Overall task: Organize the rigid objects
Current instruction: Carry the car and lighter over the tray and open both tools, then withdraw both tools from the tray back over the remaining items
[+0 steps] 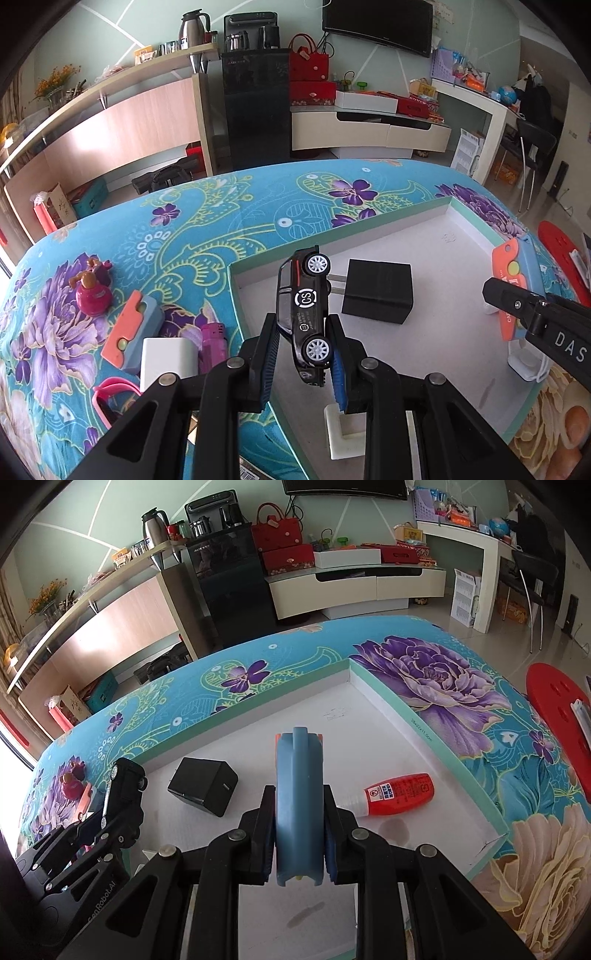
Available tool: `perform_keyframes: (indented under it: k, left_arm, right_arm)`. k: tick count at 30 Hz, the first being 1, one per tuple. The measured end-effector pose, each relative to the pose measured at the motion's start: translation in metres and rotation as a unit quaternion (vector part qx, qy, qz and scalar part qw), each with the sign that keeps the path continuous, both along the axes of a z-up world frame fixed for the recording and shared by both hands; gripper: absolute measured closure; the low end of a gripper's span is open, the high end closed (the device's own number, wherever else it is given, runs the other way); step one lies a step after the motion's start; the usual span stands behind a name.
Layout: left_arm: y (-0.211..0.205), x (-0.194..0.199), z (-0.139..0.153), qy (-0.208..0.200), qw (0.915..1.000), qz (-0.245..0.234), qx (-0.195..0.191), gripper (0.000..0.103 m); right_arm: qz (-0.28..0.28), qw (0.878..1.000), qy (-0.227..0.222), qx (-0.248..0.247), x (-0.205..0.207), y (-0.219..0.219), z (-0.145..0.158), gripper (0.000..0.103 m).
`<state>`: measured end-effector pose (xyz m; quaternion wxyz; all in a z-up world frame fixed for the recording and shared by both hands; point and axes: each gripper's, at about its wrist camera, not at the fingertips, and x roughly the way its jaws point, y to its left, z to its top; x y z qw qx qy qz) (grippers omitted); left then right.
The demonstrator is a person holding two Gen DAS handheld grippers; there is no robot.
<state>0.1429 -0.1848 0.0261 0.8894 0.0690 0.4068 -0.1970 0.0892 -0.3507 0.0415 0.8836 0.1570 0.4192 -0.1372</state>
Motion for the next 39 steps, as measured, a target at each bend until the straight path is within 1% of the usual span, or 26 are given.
perform_keyframes:
  k: [6,9,12,14,16,20,21,22,23,24,26,28,30,32,33,34,35,36,39]
  left_arm:
    - [-0.001,0.002,-0.008,0.013,0.9999,0.004,0.007,0.076]
    - [-0.002,0.001,-0.010,0.017,0.9998,0.003,0.008,0.075]
    - [-0.004,0.001,-0.011,0.021,0.9997,0.002,0.010,0.075]
    - [-0.003,0.002,-0.011,0.024,0.9997,0.002,0.008,0.073]
    - [-0.003,0.001,-0.009,0.022,0.9997,0.003,0.007,0.068]
    - [-0.001,-0.001,-0.003,0.014,0.9999,0.005,0.003,0.059]
    - [0.000,-0.001,-0.002,0.014,0.9999,0.008,0.002,0.053]
    - [0.002,-0.002,0.000,0.013,0.9999,0.011,0.000,0.047]
    - [0.004,-0.002,0.002,0.011,0.9998,0.015,-0.003,0.044]
    - [0.007,-0.002,0.004,0.008,0.9998,0.019,-0.007,0.040]
    - [0.012,-0.001,0.008,0.003,0.9995,0.029,-0.011,0.037]
    - [0.017,-0.001,0.011,-0.001,0.9991,0.041,-0.013,0.028]
    - [0.023,0.000,0.013,-0.002,0.9986,0.050,-0.017,0.023]
    - [0.029,0.002,0.014,-0.004,0.9978,0.064,-0.019,0.016]
    - [0.032,0.003,0.014,-0.006,0.9973,0.071,-0.018,0.009]
    - [0.035,0.004,0.014,-0.008,0.9968,0.078,-0.018,0.004]
    - [0.037,0.005,0.014,-0.010,0.9962,0.085,-0.016,0.002]
    - [0.040,0.005,0.014,-0.012,0.9956,0.092,-0.015,0.000]
    - [0.046,0.007,0.013,-0.012,0.9944,0.104,-0.014,0.000]
  right_arm:
    - [-0.001,1.000,0.029,-0.006,0.007,0.001,-0.015,0.080]
    - [-0.003,0.999,0.034,-0.013,0.007,0.003,-0.016,0.080]
    - [0.000,1.000,0.030,-0.005,0.007,0.003,-0.014,0.080]
    - [-0.001,1.000,0.031,-0.005,0.007,0.003,-0.014,0.076]
    - [-0.002,1.000,0.031,-0.004,0.007,0.003,-0.014,0.065]
    - [-0.001,1.000,0.020,0.001,0.006,0.003,-0.009,0.056]
    - [0.000,1.000,0.016,0.003,0.005,0.003,-0.008,0.054]
    - [0.002,1.000,0.014,0.004,0.006,0.004,-0.007,0.048]
    - [0.003,1.000,0.011,0.002,0.006,0.004,-0.006,0.044]
    - [0.003,1.000,0.009,0.000,0.005,0.005,-0.005,0.037]
    - [0.003,1.000,0.005,-0.002,0.005,0.006,-0.003,0.034]
    - [0.000,1.000,0.004,-0.002,0.006,0.005,-0.003,0.030]
    - [-0.003,1.000,0.006,-0.004,0.006,0.005,-0.004,0.027]
    - [-0.004,1.000,0.011,-0.008,0.006,0.004,-0.006,0.026]
    - [-0.004,1.000,0.013,-0.009,0.007,0.004,-0.007,0.026]
    - [-0.004,1.000,0.015,-0.011,0.007,0.004,-0.007,0.022]
    - [-0.005,1.000,0.016,-0.012,0.008,0.004,-0.008,0.016]
    - [-0.005,1.000,0.014,-0.012,0.007,0.004,-0.008,0.008]
    - [-0.006,1.000,0.008,-0.008,0.006,0.003,-0.006,0.007]
